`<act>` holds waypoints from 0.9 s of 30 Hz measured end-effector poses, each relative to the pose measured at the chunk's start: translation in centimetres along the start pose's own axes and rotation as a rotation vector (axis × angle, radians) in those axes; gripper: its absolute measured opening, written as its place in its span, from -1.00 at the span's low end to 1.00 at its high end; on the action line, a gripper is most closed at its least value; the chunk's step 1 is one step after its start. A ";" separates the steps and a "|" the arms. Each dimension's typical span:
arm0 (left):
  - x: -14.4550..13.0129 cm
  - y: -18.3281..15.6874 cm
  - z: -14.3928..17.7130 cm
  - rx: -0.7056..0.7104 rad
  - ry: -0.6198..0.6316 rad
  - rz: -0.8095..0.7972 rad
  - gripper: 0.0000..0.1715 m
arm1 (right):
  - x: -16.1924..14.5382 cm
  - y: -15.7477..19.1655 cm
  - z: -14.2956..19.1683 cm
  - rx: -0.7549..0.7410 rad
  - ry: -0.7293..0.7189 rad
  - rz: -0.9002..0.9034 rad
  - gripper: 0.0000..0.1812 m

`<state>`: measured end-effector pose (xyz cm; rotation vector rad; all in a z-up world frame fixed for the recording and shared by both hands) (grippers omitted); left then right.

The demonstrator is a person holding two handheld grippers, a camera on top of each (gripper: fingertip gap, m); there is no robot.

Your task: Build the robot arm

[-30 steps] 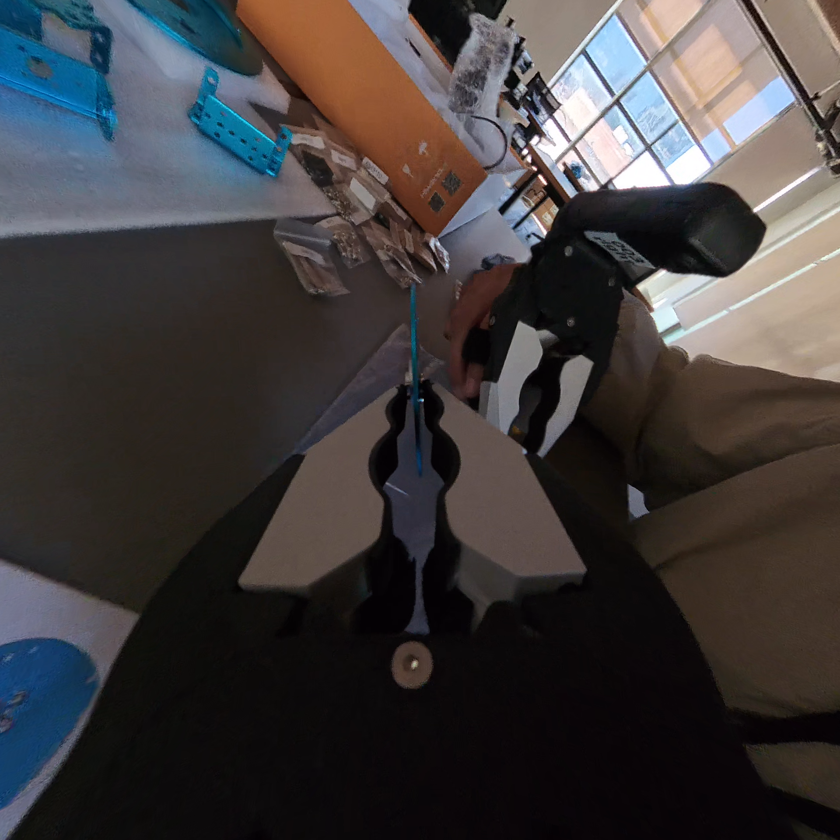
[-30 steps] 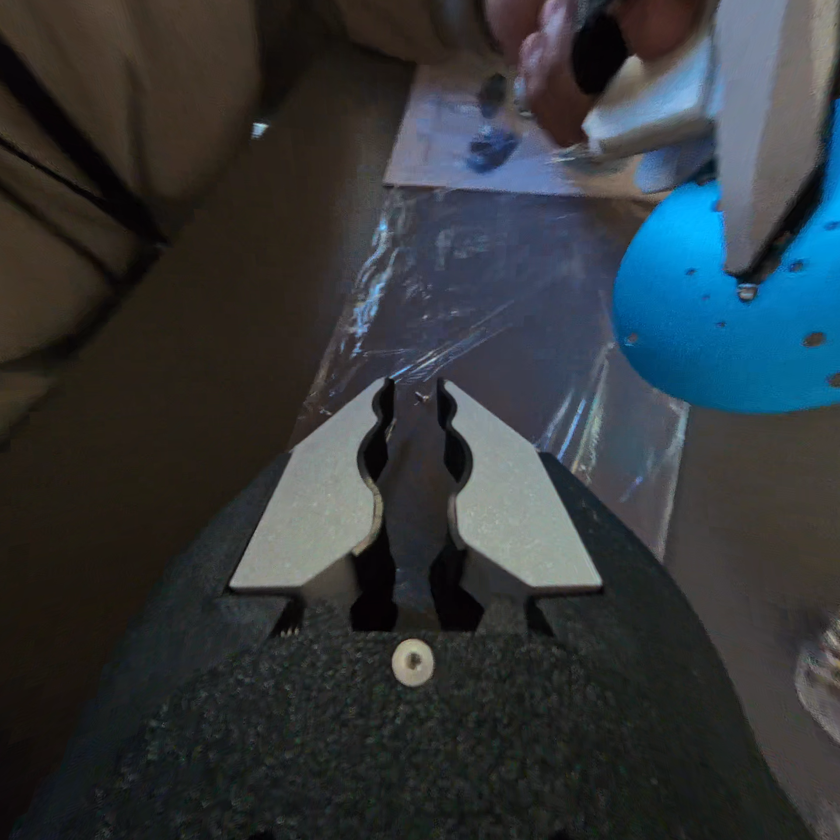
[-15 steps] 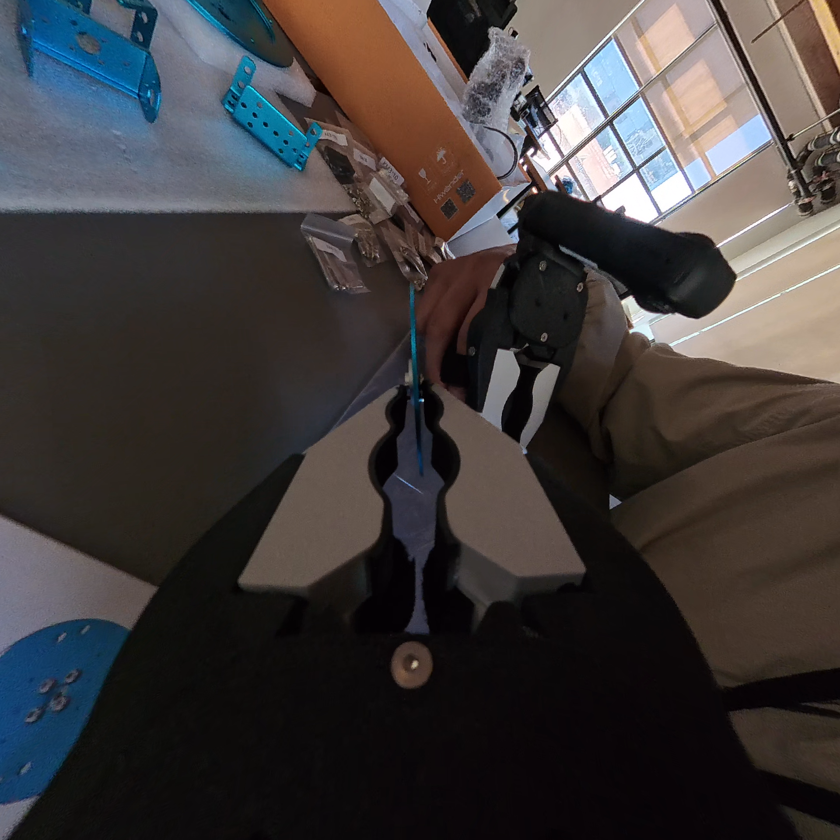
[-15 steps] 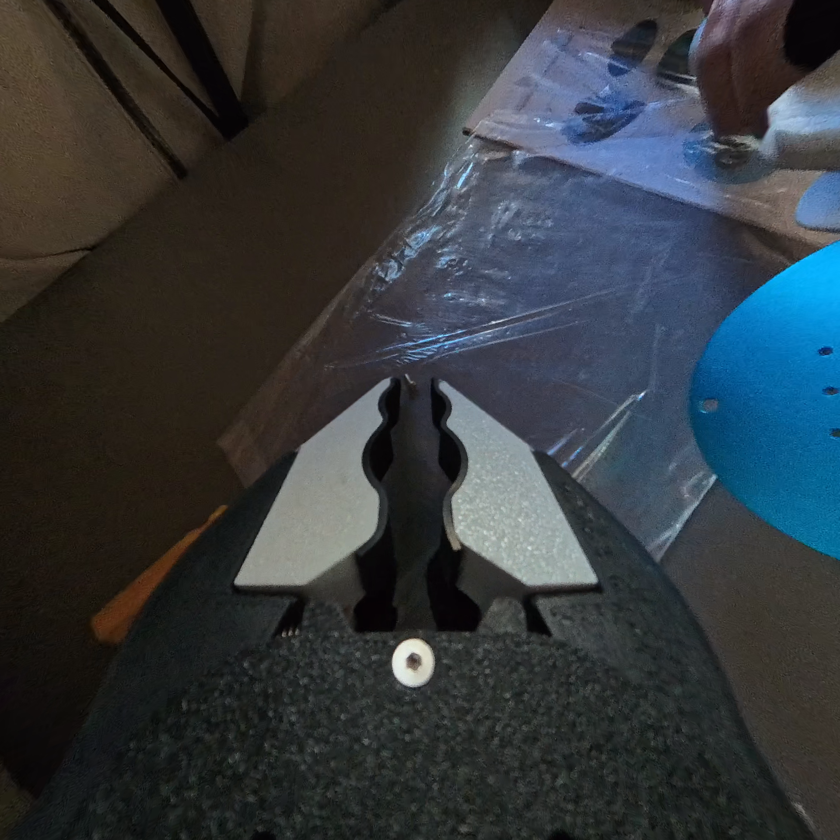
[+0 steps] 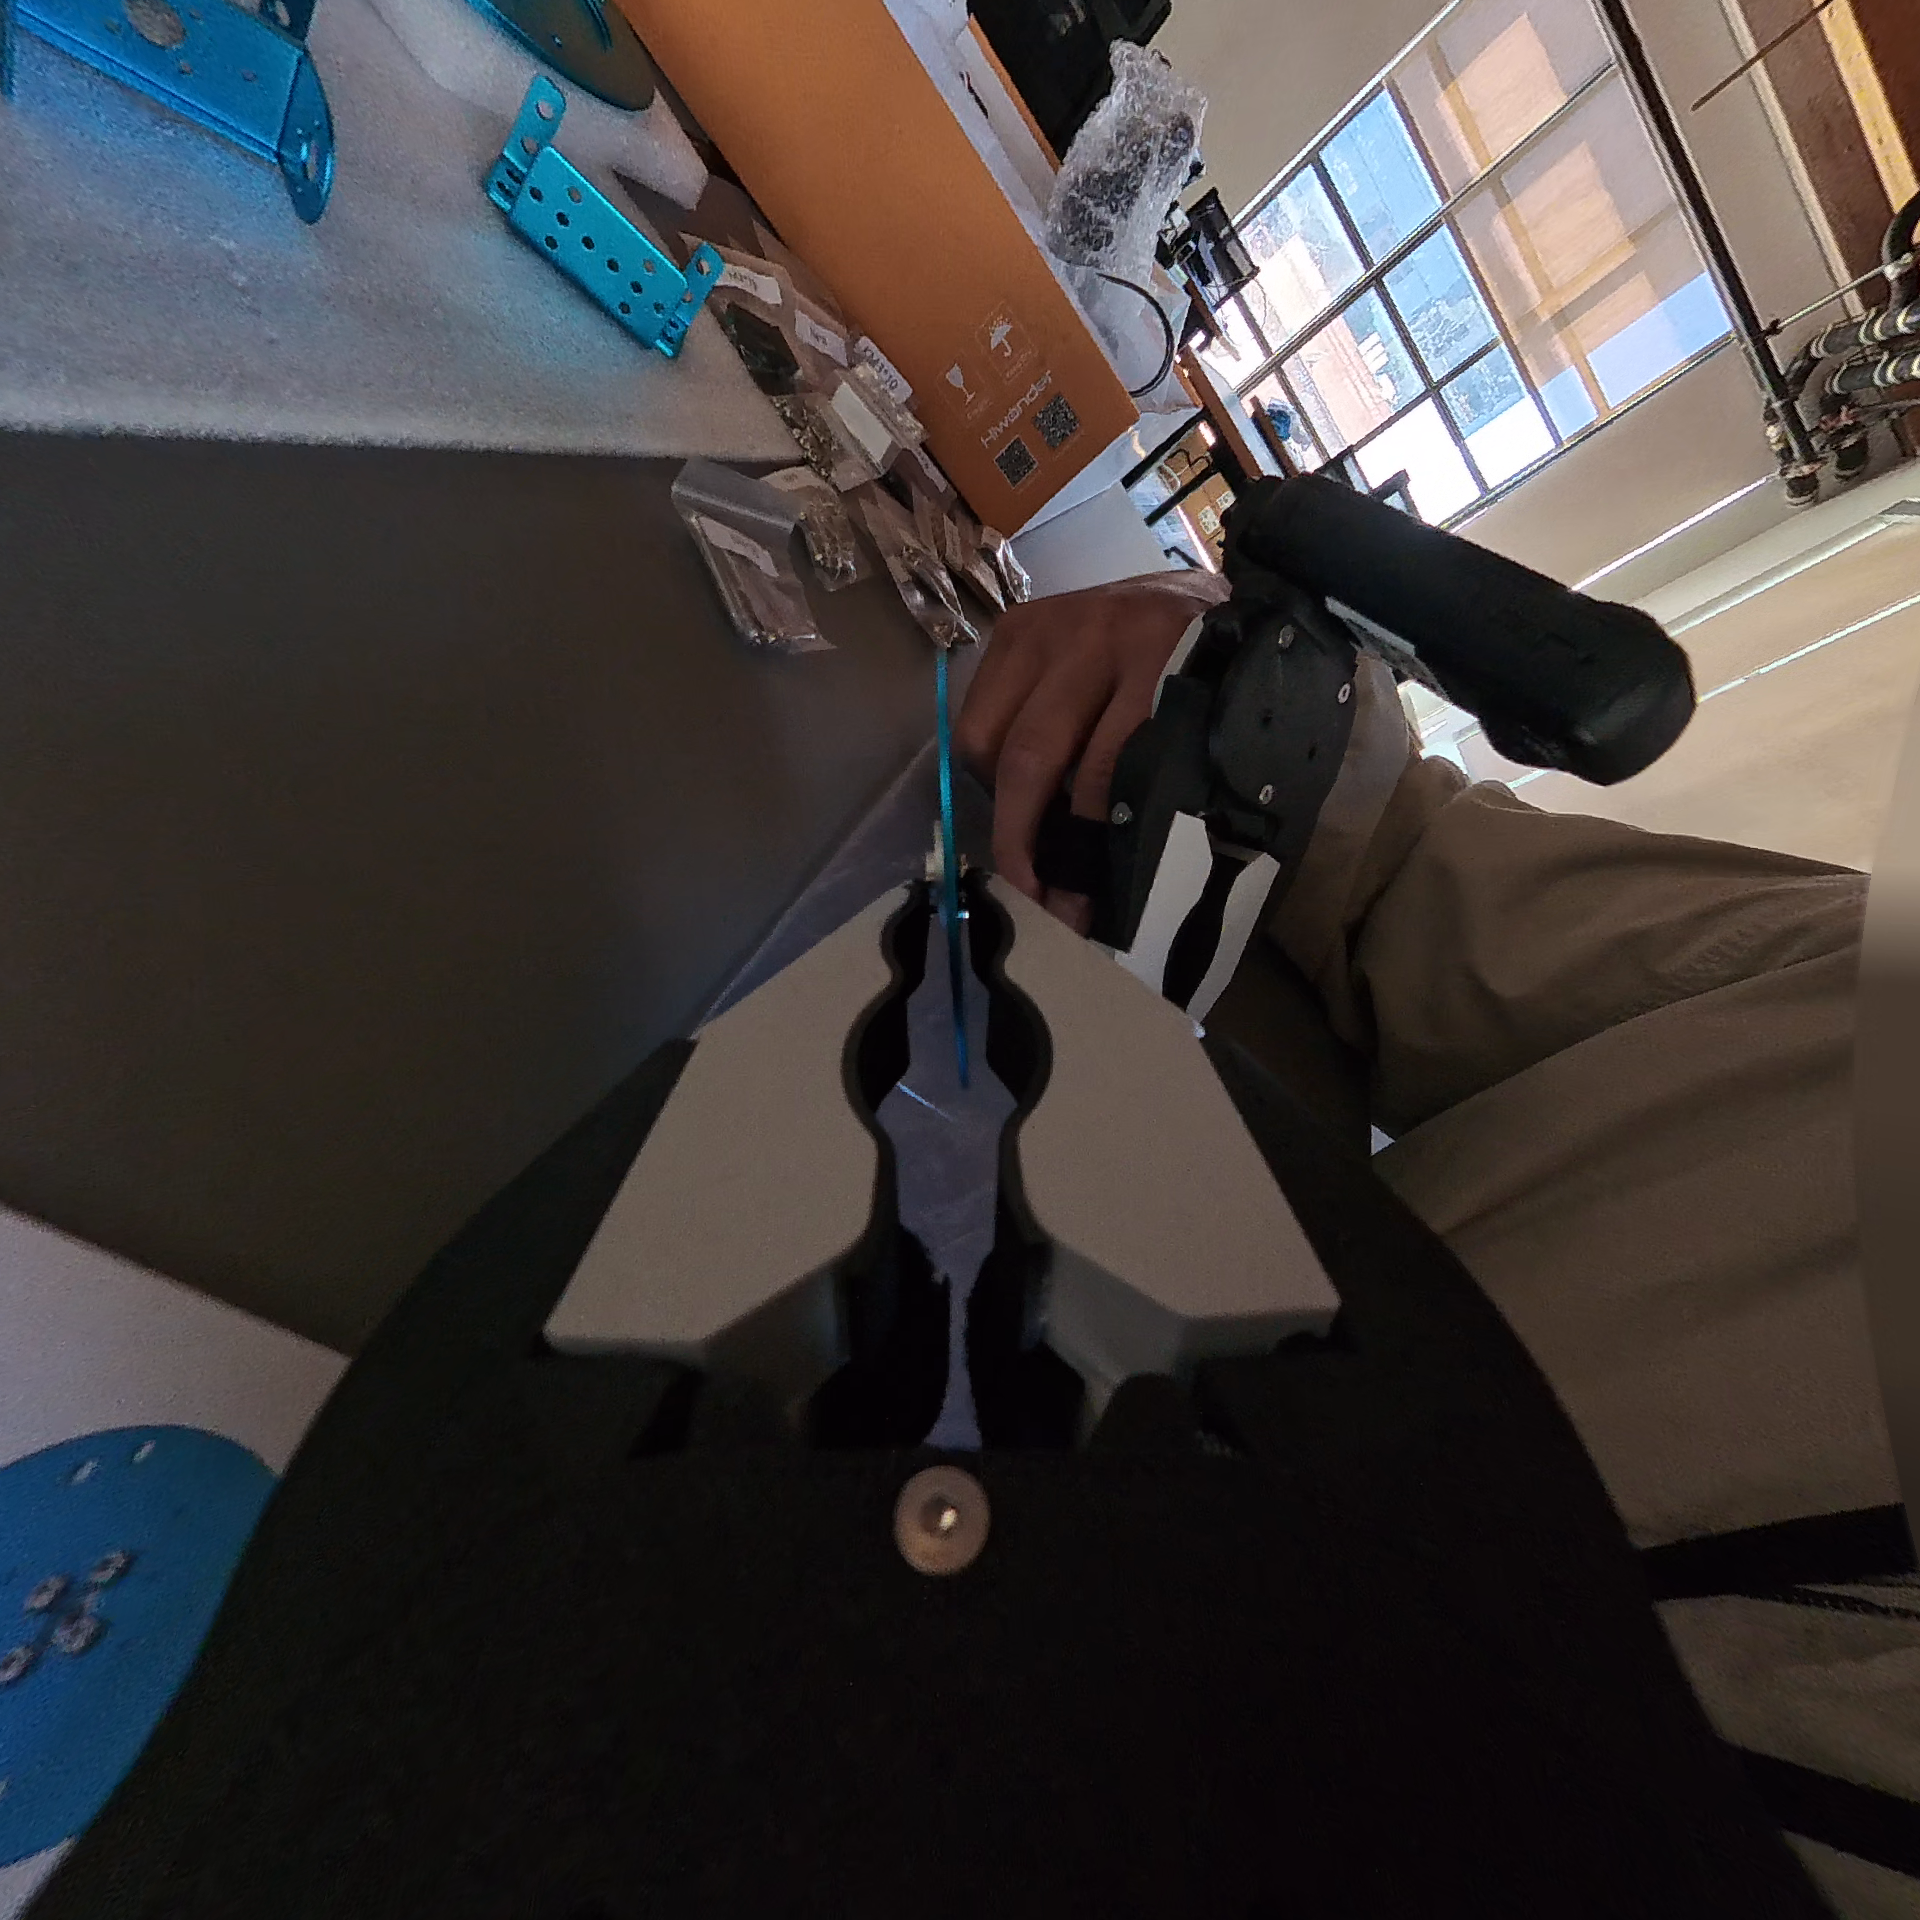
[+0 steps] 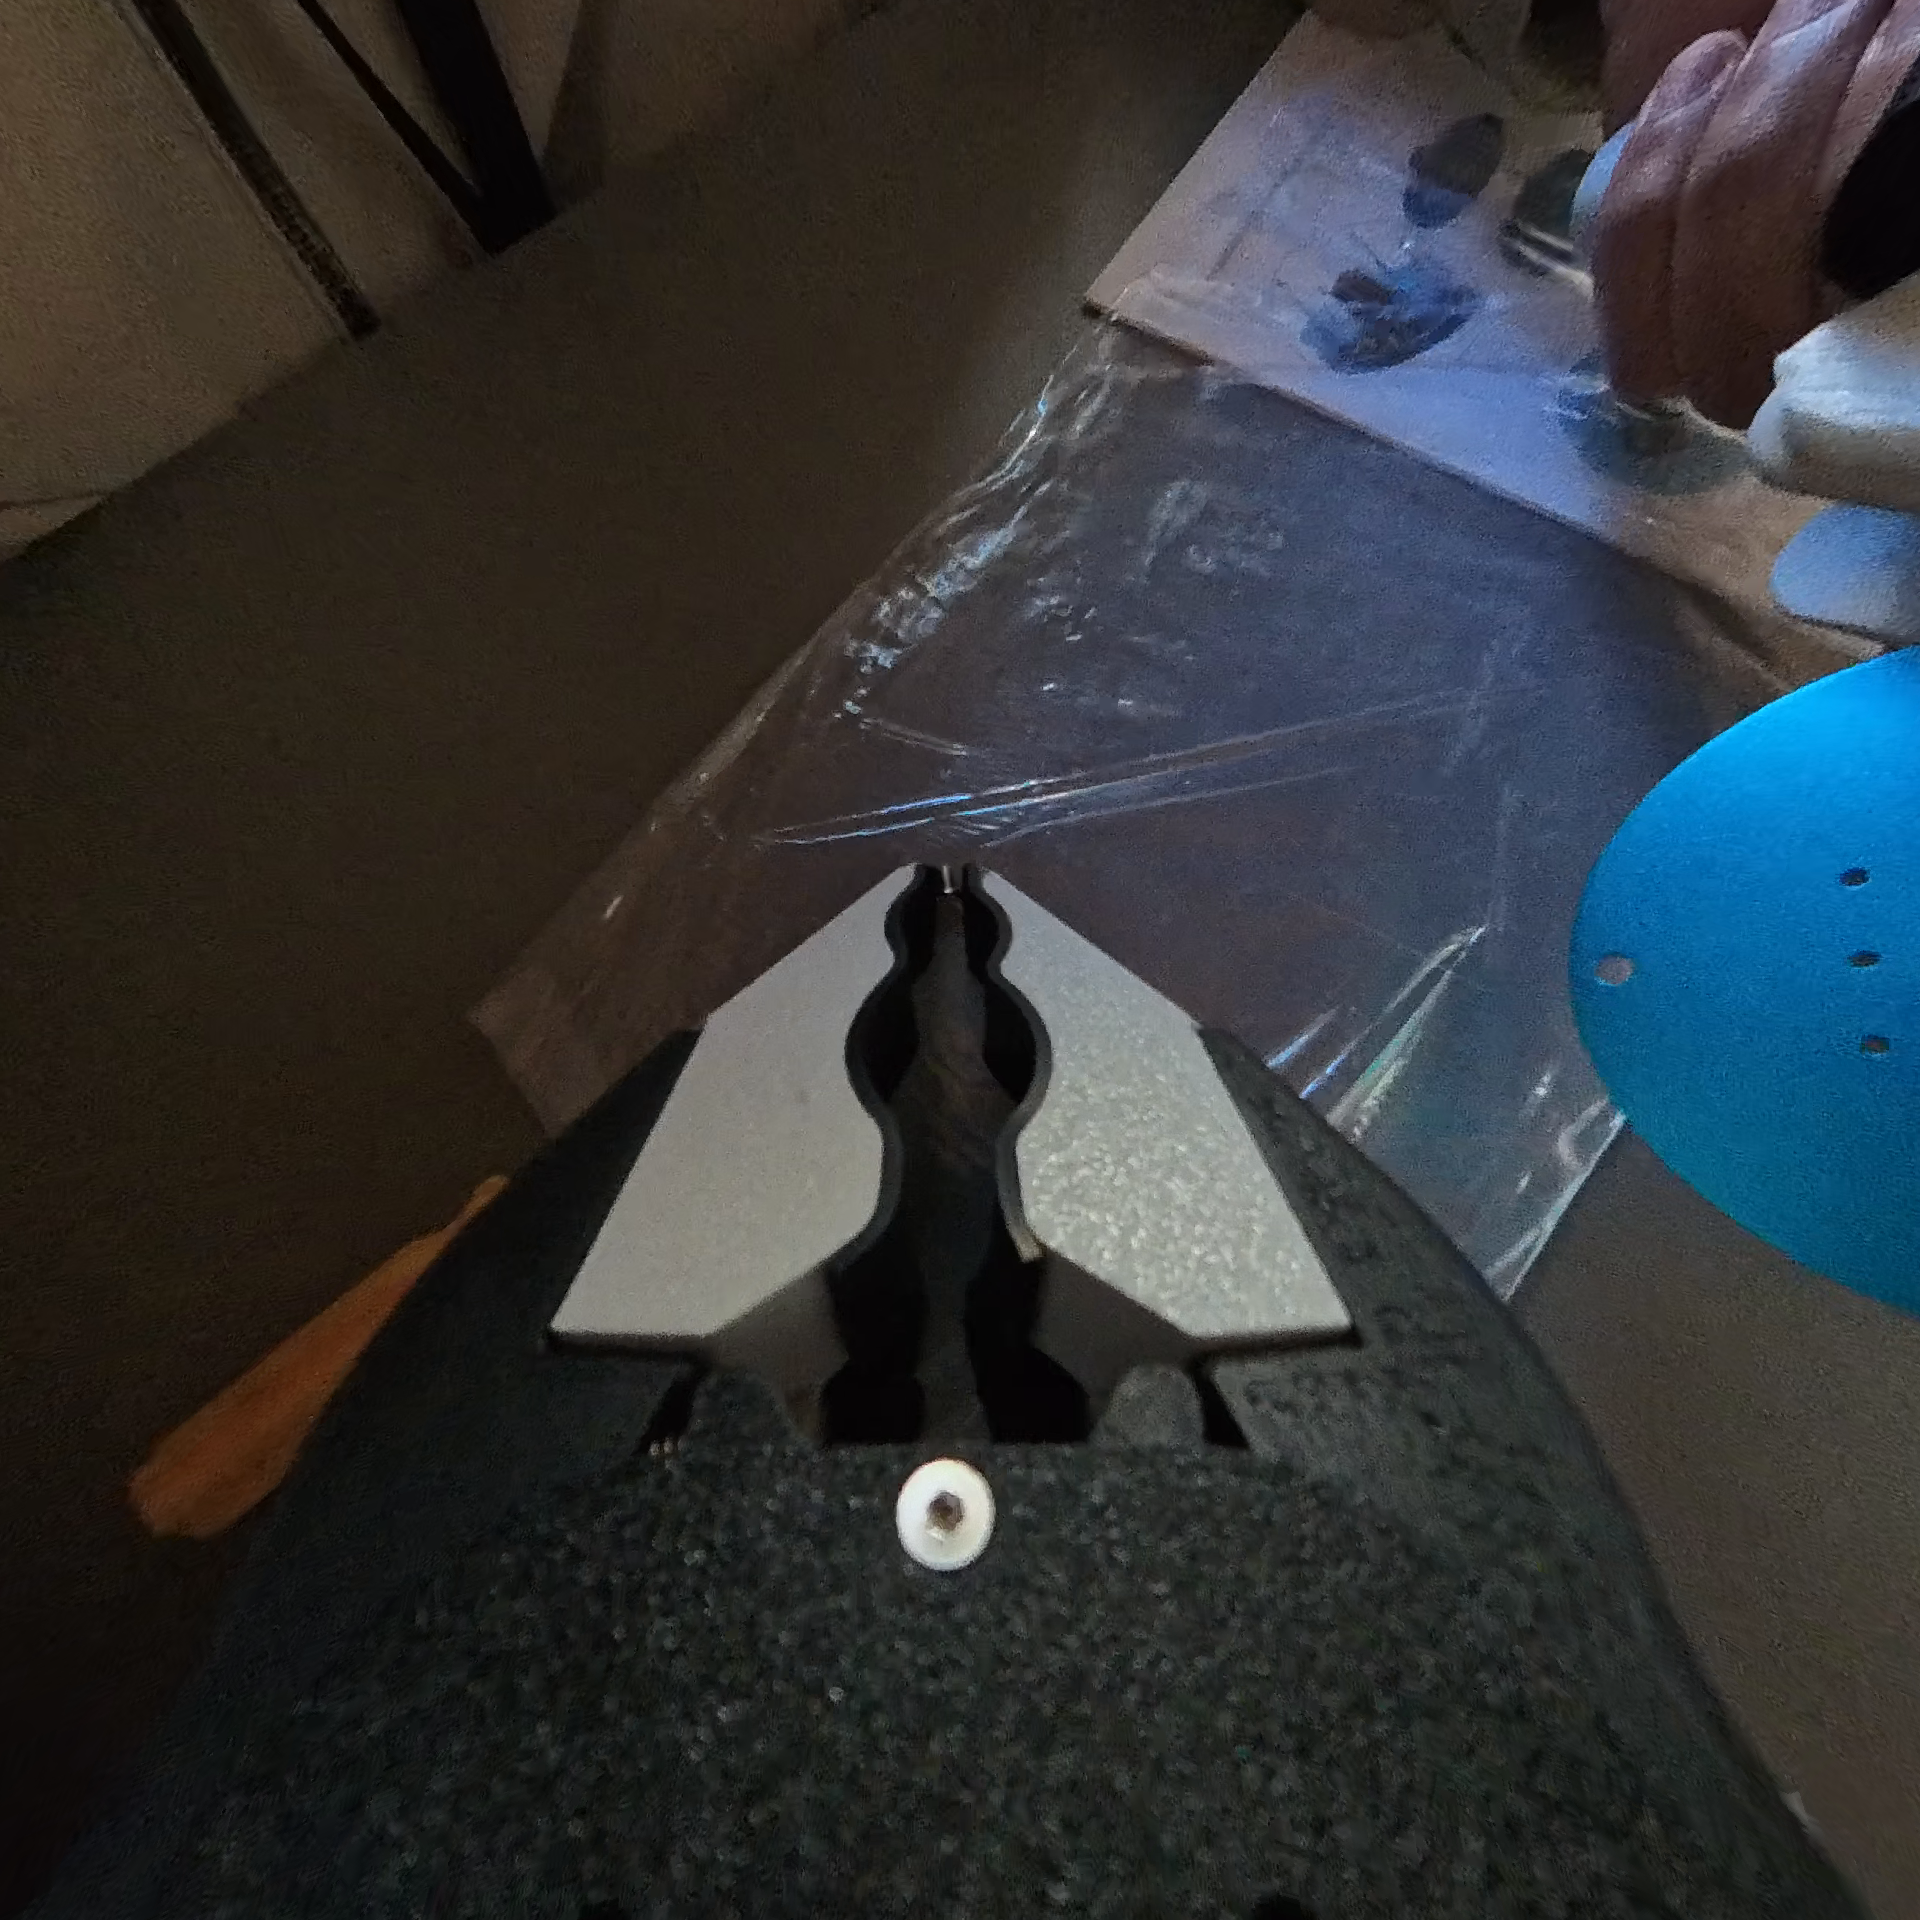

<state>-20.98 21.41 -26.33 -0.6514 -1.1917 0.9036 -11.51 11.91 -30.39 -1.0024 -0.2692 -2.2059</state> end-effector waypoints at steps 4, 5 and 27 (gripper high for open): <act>0.1 -0.1 0.1 0.004 -0.004 -0.011 -0.92 | 0.0 0.1 0.2 -0.004 0.000 -0.016 -0.93; 0.1 -0.1 0.1 0.003 -0.003 -0.009 -0.92 | 0.0 0.2 0.2 -0.009 -0.001 -0.014 -0.93; 0.2 0.0 0.1 -0.004 -0.021 0.016 -0.92 | 0.9 -2.1 1.9 -0.271 0.047 0.079 -1.00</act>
Point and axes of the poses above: each gripper's, where its closed fingertips meet, z back along the fingers, x out of its top, y = z × x across the jaws, the point moved 4 cm from there along z, back along the fingers, and after that the axes turned 11 degrees about z, right-handed, at the moved point
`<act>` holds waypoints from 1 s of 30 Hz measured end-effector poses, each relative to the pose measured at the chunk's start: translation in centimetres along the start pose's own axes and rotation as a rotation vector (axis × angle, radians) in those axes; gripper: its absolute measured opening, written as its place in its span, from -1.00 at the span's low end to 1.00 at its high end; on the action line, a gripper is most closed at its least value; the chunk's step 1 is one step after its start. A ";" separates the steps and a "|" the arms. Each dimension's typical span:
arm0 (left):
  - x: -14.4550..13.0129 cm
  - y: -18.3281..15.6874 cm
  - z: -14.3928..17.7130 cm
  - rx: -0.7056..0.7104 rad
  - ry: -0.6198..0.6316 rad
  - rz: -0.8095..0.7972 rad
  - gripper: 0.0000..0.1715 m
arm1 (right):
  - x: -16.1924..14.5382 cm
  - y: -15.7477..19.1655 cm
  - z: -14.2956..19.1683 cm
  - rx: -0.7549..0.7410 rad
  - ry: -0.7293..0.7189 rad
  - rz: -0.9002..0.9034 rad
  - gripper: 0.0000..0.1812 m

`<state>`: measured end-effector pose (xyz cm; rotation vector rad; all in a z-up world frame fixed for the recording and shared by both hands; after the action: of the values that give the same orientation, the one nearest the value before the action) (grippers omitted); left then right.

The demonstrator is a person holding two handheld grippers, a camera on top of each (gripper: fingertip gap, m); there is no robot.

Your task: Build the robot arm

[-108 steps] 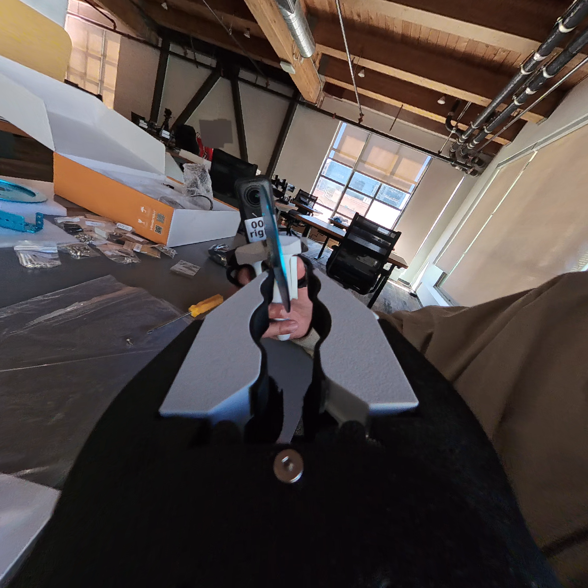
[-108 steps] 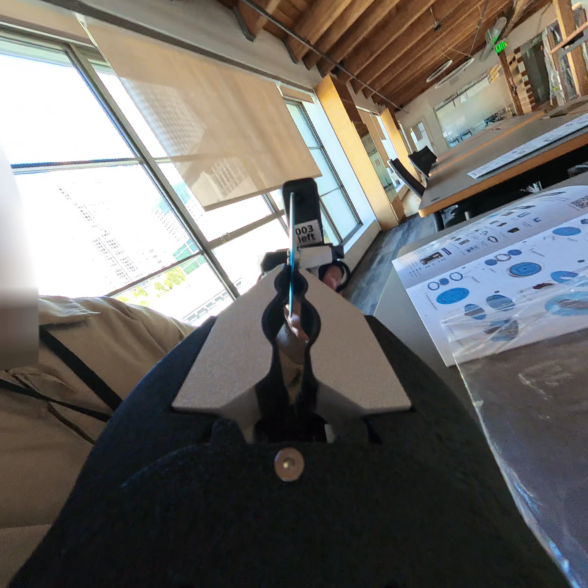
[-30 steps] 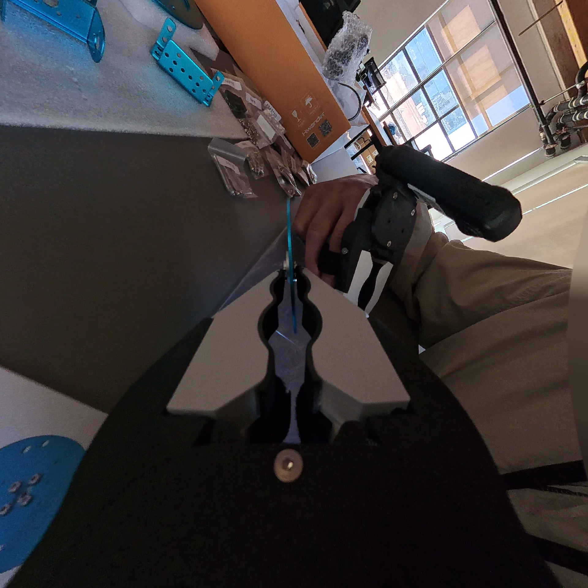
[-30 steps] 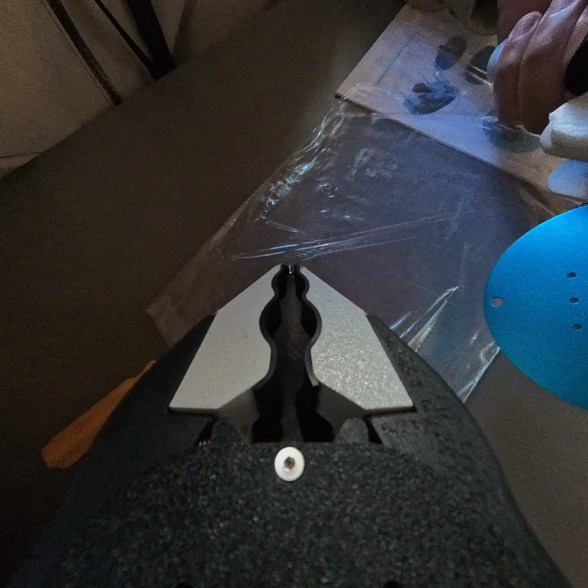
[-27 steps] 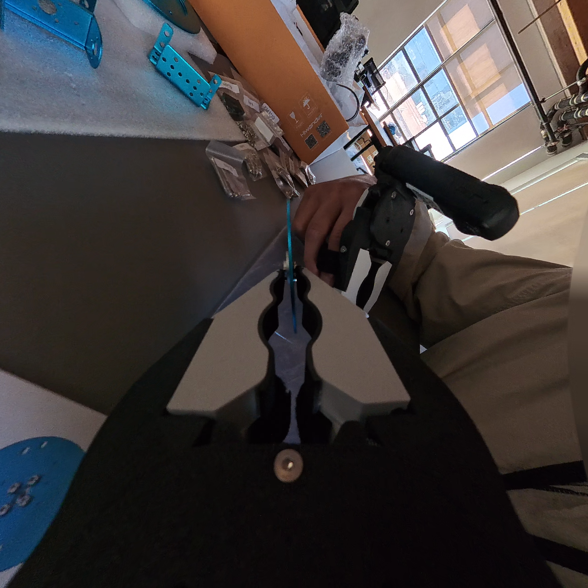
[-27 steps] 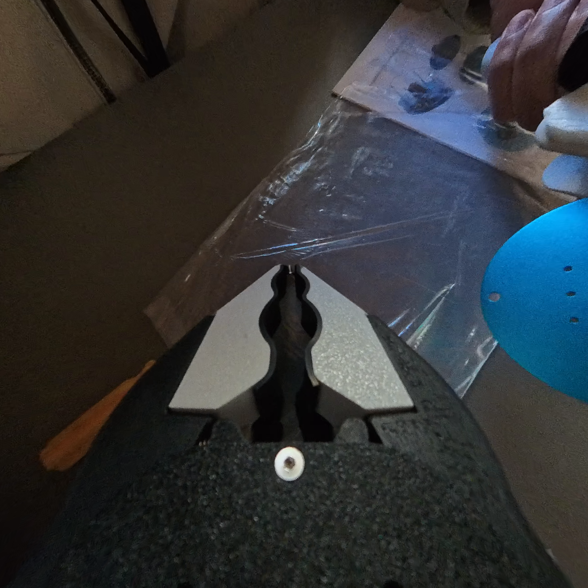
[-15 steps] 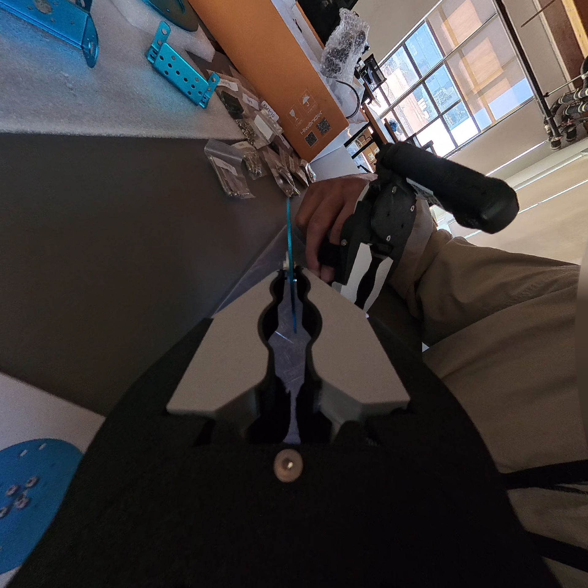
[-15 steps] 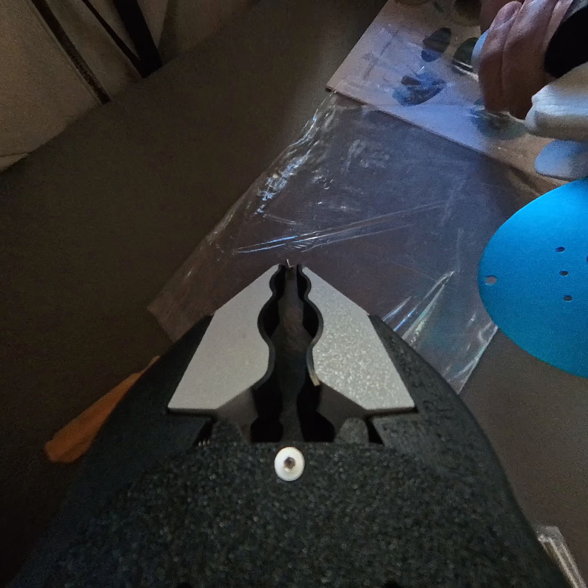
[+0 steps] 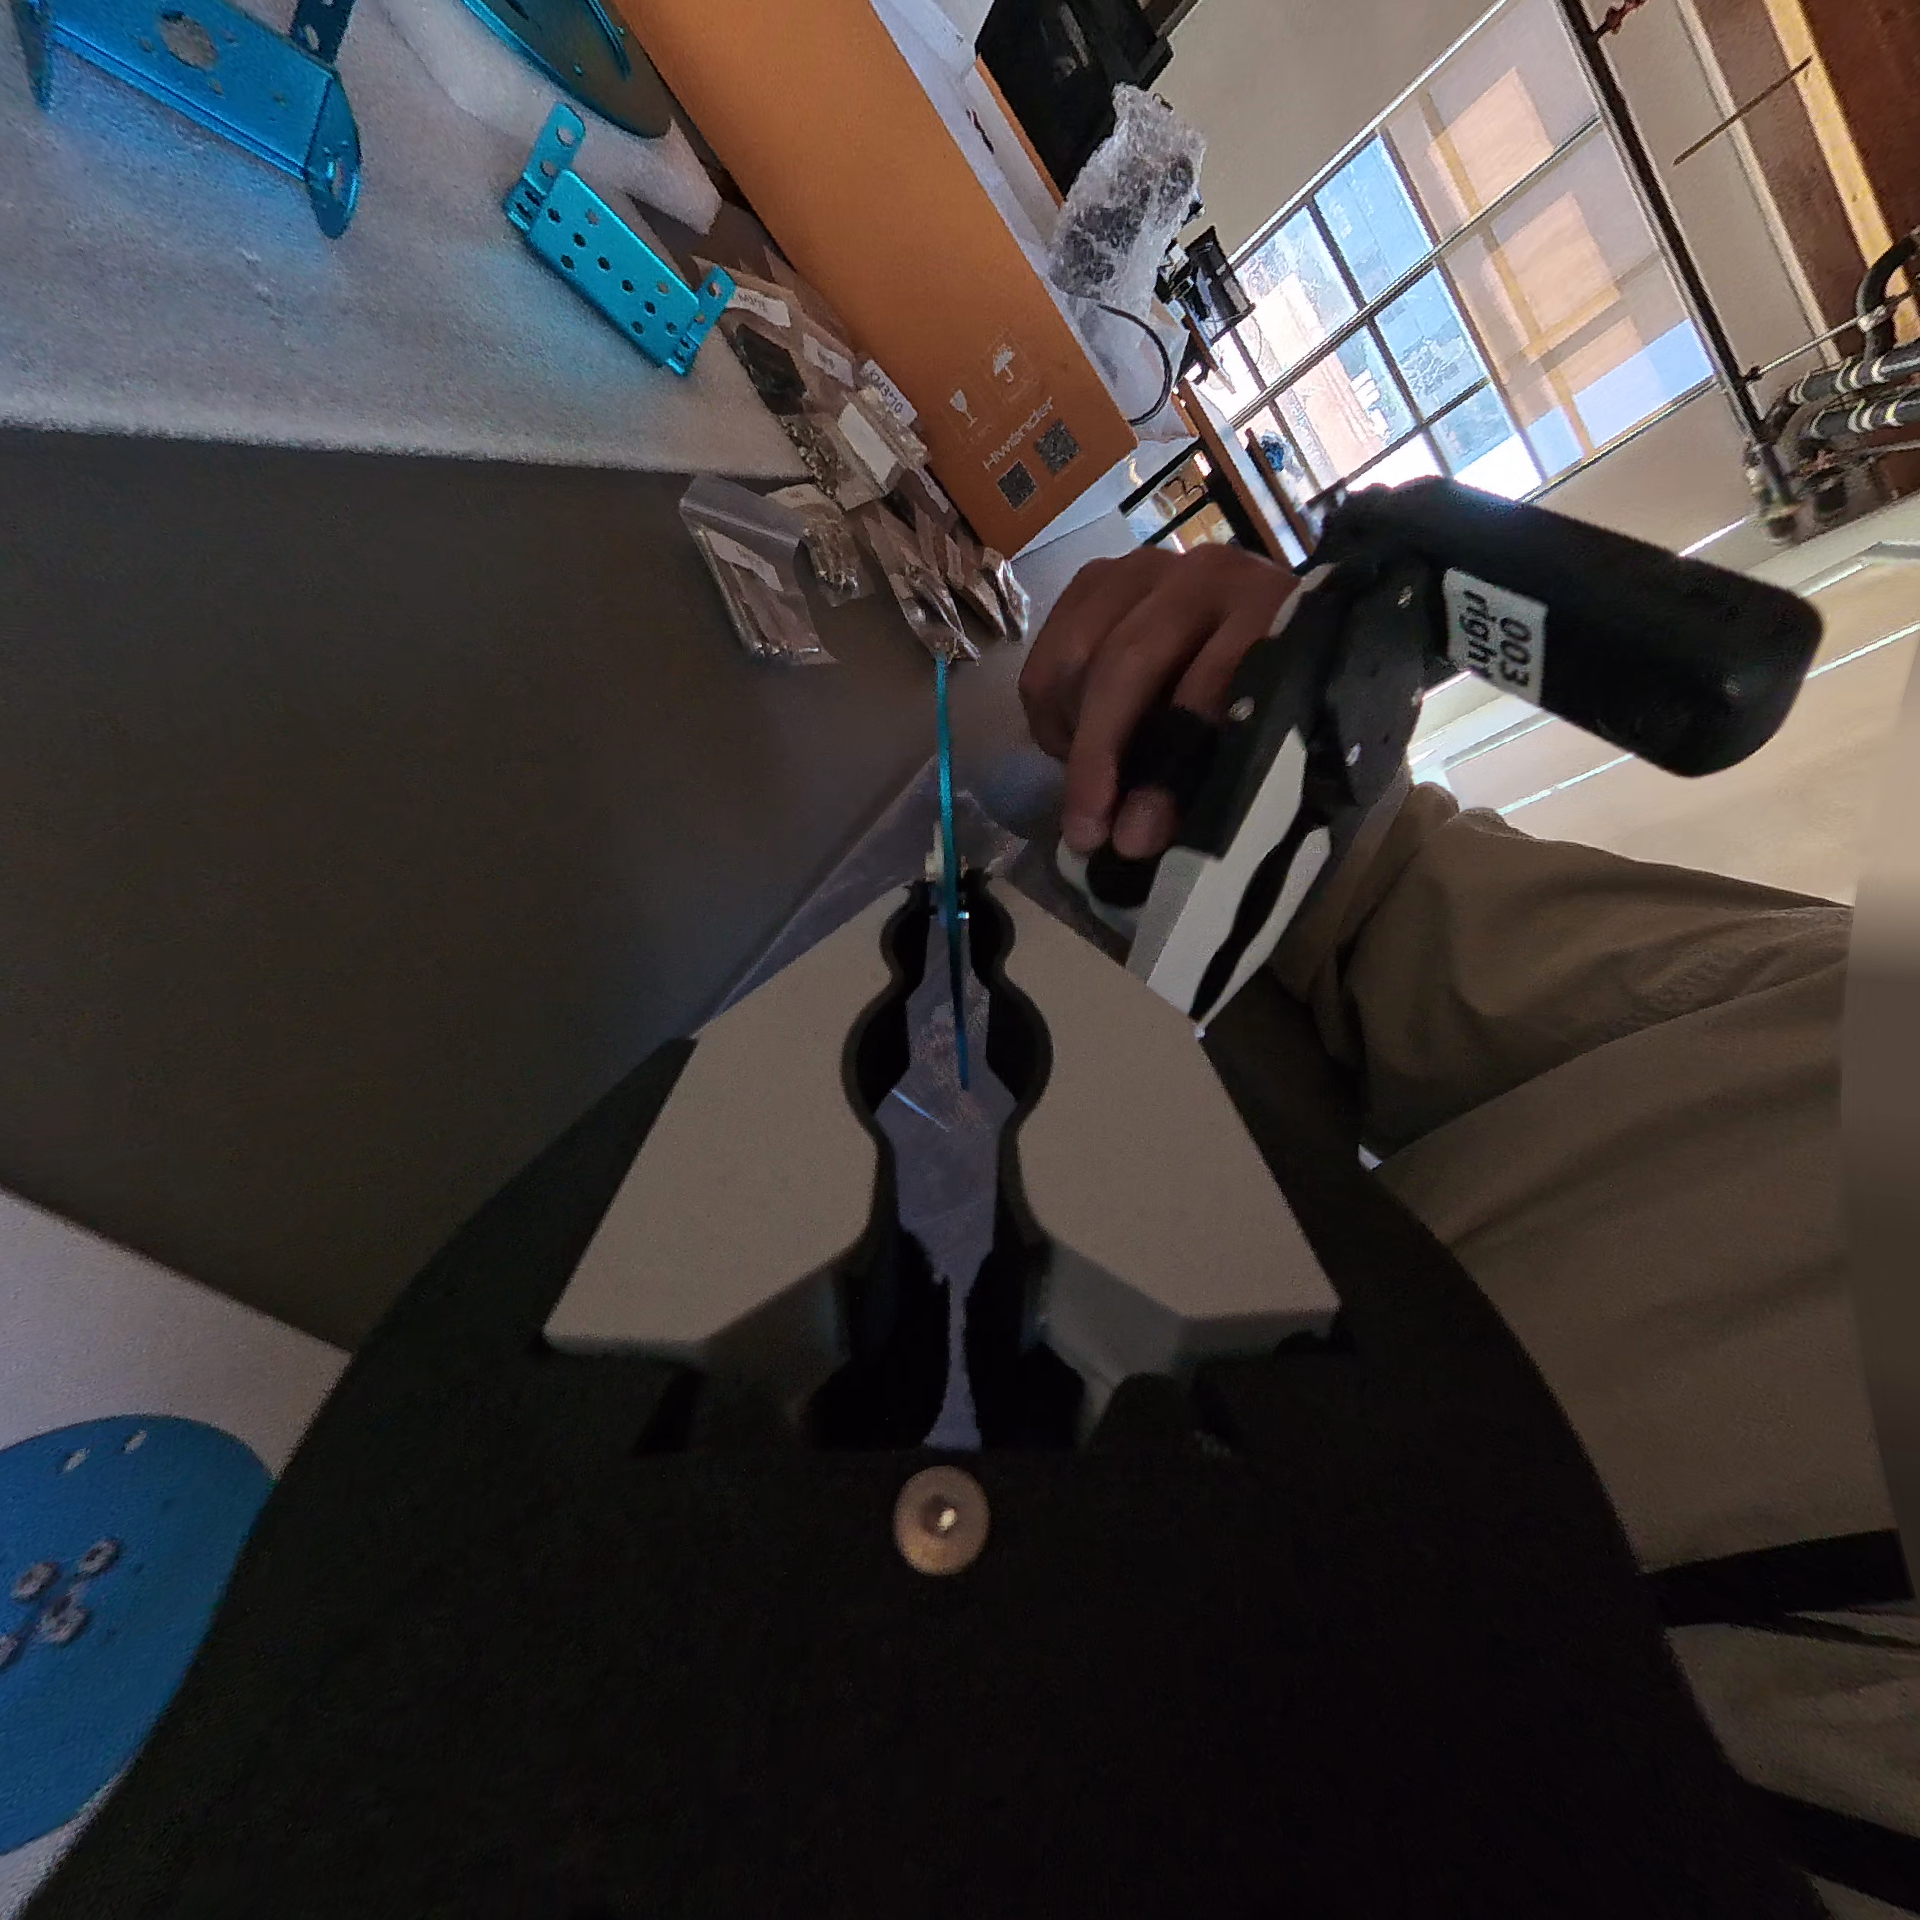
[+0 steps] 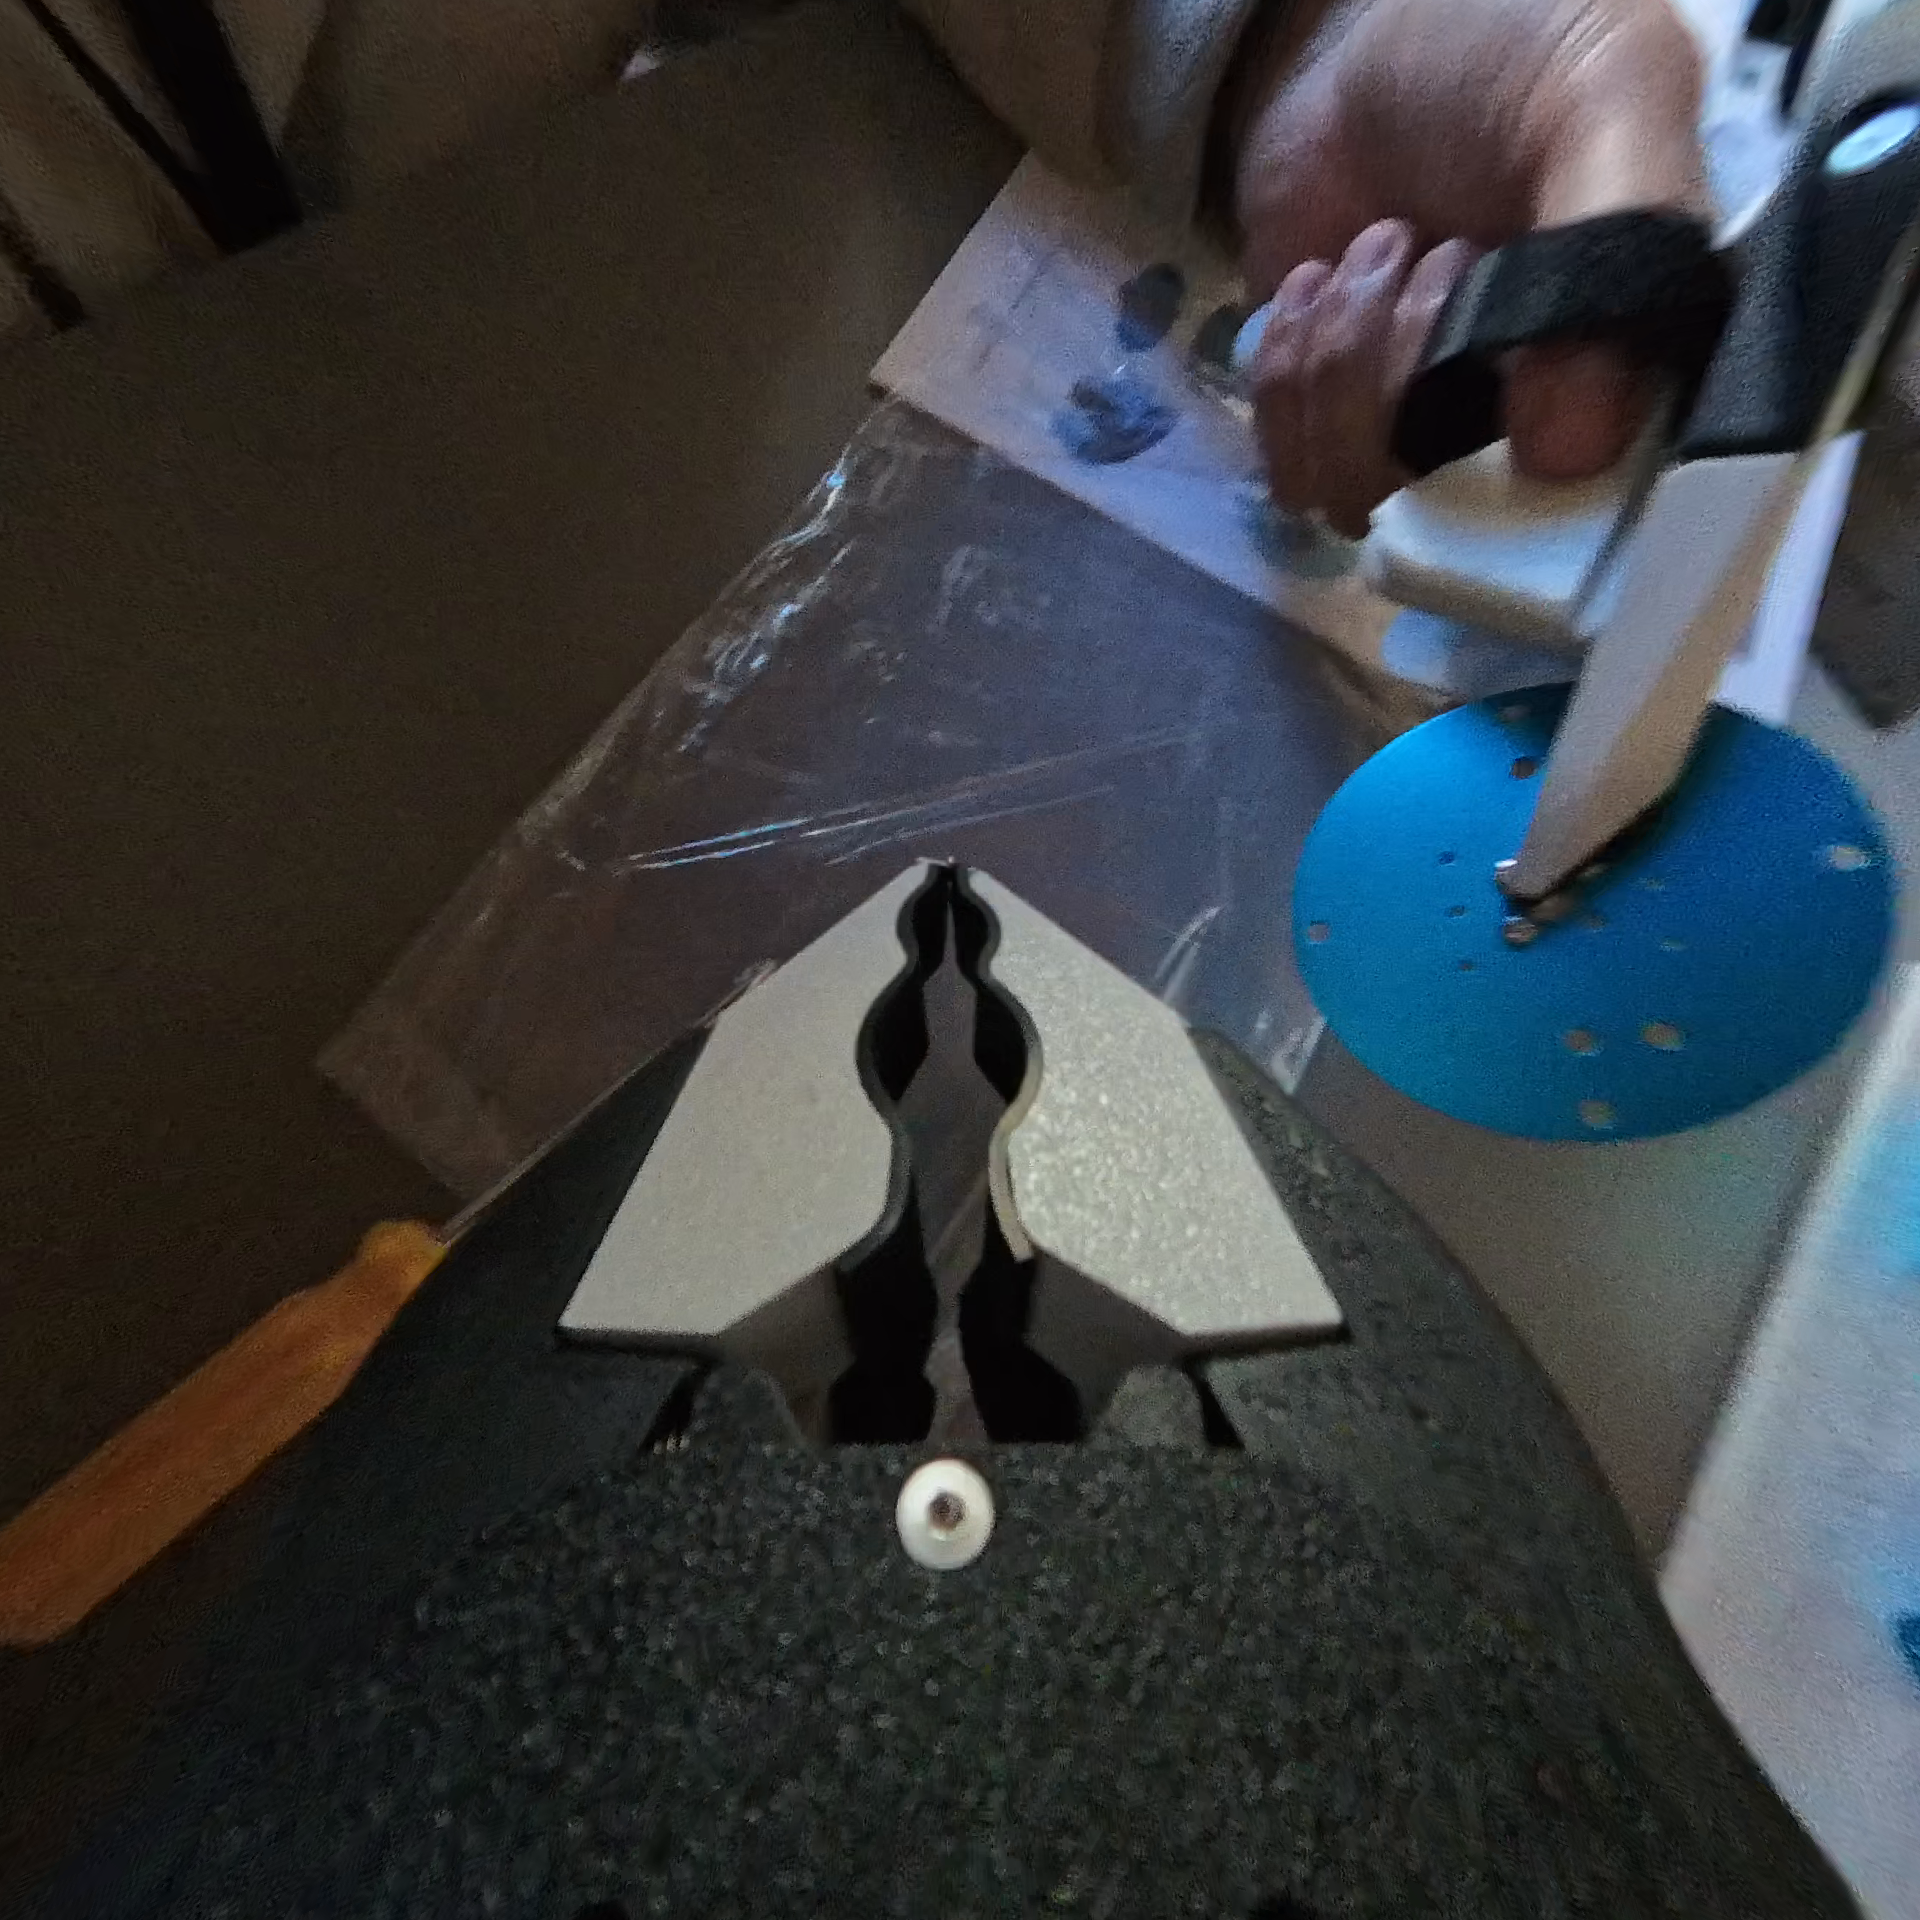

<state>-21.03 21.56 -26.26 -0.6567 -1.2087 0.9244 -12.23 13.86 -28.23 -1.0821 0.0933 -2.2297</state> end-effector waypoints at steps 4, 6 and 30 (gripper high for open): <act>-0.1 -0.5 0.0 -0.068 0.006 0.053 -0.92 | 1.6 -4.8 3.7 -0.481 0.057 0.191 -1.00; -0.4 -0.7 -0.2 -0.102 0.018 0.082 -0.92 | 1.4 -6.2 4.6 -0.706 0.193 0.349 -1.00; -1.1 0.5 -0.9 -0.132 0.039 0.272 -0.92 | -0.9 -6.1 0.5 -0.821 0.701 0.684 -1.00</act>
<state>-20.39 20.87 -27.44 -0.9580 -1.1706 1.0574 -14.59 19.27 -26.52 -0.4281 1.5246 -1.8027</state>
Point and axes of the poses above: each gripper's, where its closed fingertips meet, z back along the fingers, x out of its top, y = z × x across the jaws, the point moved 4 cm from there along z, back along the fingers, and after that the axes turned 11 degrees about z, right-handed, at the moved point
